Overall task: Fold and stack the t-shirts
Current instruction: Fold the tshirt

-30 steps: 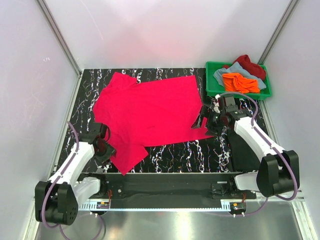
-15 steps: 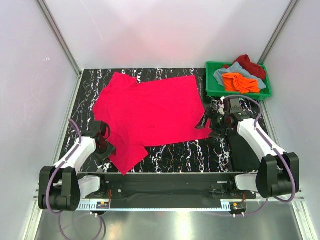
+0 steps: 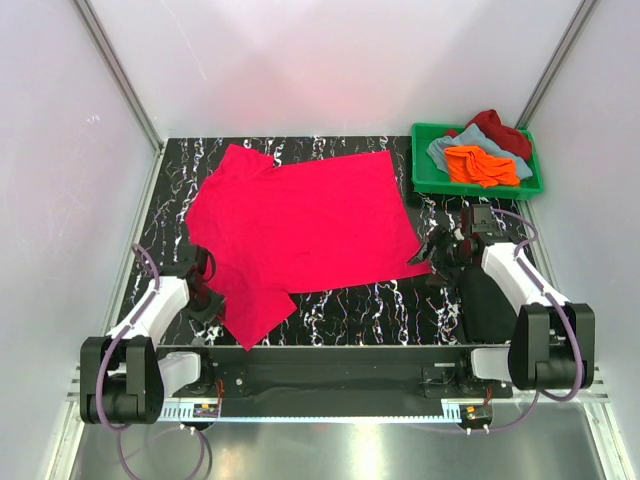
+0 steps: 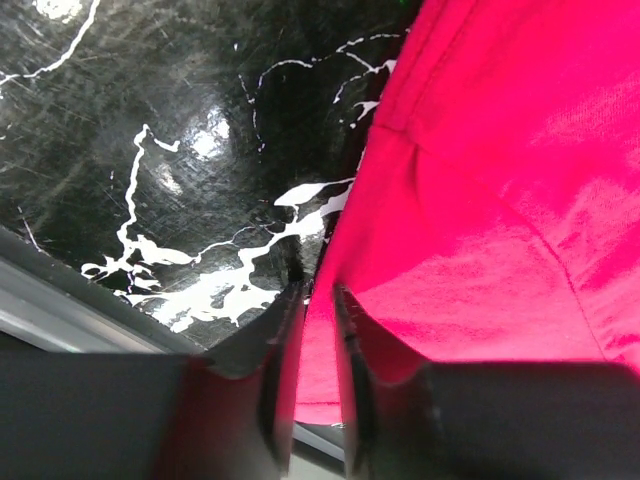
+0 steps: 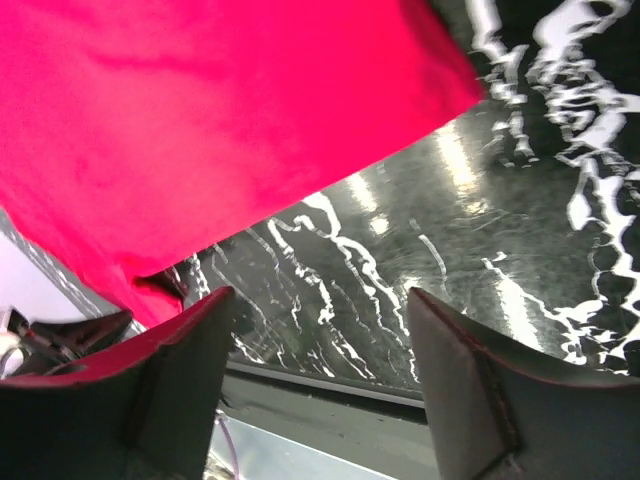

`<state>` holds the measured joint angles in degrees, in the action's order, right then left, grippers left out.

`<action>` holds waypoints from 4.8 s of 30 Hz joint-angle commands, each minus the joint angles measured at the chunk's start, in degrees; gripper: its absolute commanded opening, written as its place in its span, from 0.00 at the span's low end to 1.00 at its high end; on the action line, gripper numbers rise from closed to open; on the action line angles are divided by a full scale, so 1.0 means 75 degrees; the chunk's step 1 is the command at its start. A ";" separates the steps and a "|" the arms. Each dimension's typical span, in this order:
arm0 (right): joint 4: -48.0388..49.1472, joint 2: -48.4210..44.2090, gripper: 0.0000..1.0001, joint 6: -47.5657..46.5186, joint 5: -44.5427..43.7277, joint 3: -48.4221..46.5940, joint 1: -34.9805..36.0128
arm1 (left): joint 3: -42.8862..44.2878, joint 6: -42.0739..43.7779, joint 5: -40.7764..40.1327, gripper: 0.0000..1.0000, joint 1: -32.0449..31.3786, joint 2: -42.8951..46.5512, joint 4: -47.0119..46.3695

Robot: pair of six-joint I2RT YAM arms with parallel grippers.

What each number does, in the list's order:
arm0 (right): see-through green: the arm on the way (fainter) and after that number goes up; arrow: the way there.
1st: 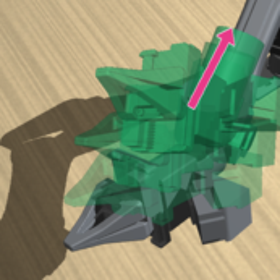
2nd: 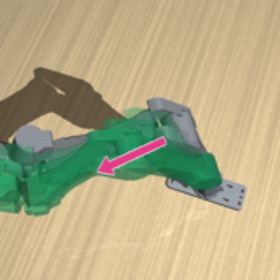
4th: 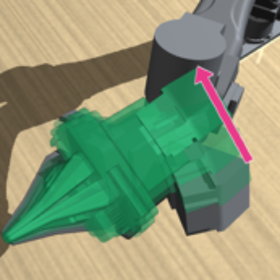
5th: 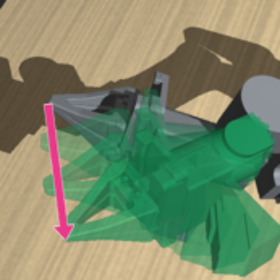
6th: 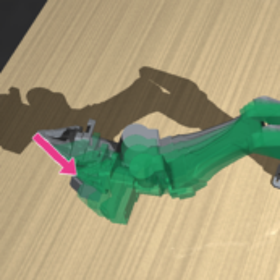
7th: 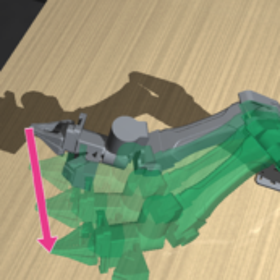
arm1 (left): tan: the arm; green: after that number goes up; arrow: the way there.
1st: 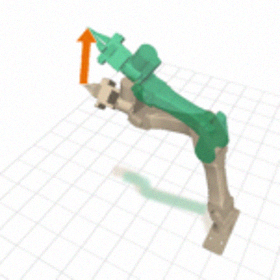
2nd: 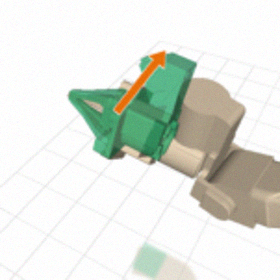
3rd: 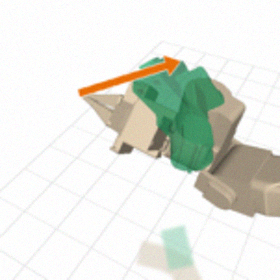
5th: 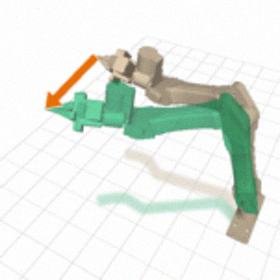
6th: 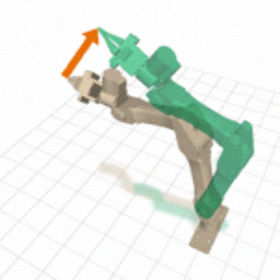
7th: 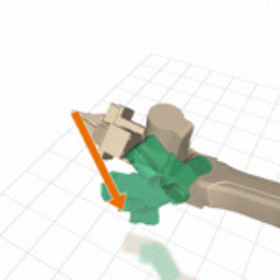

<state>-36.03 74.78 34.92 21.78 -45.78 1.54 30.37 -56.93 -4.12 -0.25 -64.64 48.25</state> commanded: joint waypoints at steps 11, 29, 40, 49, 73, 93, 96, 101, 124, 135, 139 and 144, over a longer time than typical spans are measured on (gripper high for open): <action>0.0081 0.0517 0.72 -0.0190 -0.0501 -0.0142 -0.0159 | -0.0007 0.0325 0.0409 0.00 0.0397 0.0462 -0.0270; 0.0784 0.1654 0.43 -0.0086 -0.0584 -0.0400 -0.0534 | 0.0029 0.0184 0.1135 0.00 0.0409 0.1072 -0.0152; 0.1417 0.2087 0.39 0.0231 -0.0701 -0.0072 -0.0522 | 0.0029 0.0137 0.1007 0.00 0.0420 0.1165 -0.0140; 0.1558 0.2262 0.38 0.0372 -0.0877 0.0034 -0.0463 | 0.0087 0.0078 0.0948 0.00 0.0420 0.1248 -0.0140; 0.0949 0.1607 0.00 0.0173 -0.0935 -0.0024 0.0052 | 0.0297 -0.0356 0.0198 0.00 0.0420 0.2420 0.1020; 0.0187 0.3164 0.00 0.0220 -0.0771 -0.2614 0.0111 | 0.3942 0.1449 -0.0821 0.00 0.0069 -0.0777 0.0165; 0.0070 0.3469 0.00 0.0173 -0.0771 -0.3059 0.0134 | 0.4399 0.1566 -0.0892 0.00 0.0069 -0.1188 0.0060; -0.0117 0.3985 0.00 0.0114 -0.0748 -0.3833 0.0134 | 0.5055 0.1824 -0.0916 0.00 0.0069 -0.1786 -0.0046; -0.0610 0.6036 0.00 0.0278 -0.0724 -0.6504 0.0357 | 0.6333 0.2469 -0.0646 0.00 0.0643 -0.3556 -0.0257; -0.0727 0.6564 0.00 0.0372 -0.0771 -0.7114 0.0416 | 0.6614 0.2621 -0.0494 0.00 0.0737 -0.4189 -0.0304; -0.0762 0.6658 0.00 0.0407 -0.0795 -0.7267 0.0439 | 0.6732 0.2715 -0.0505 0.00 0.0807 -0.4424 -0.0304; -0.0809 0.6775 0.00 0.0407 -0.0841 -0.7419 0.0451 | 0.6743 0.2750 -0.0529 0.00 0.0877 -0.4611 -0.0339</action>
<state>-41.41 125.14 37.43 16.08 -98.35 4.19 78.37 -37.45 -7.99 5.58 -98.56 47.46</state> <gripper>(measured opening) 0.010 0.008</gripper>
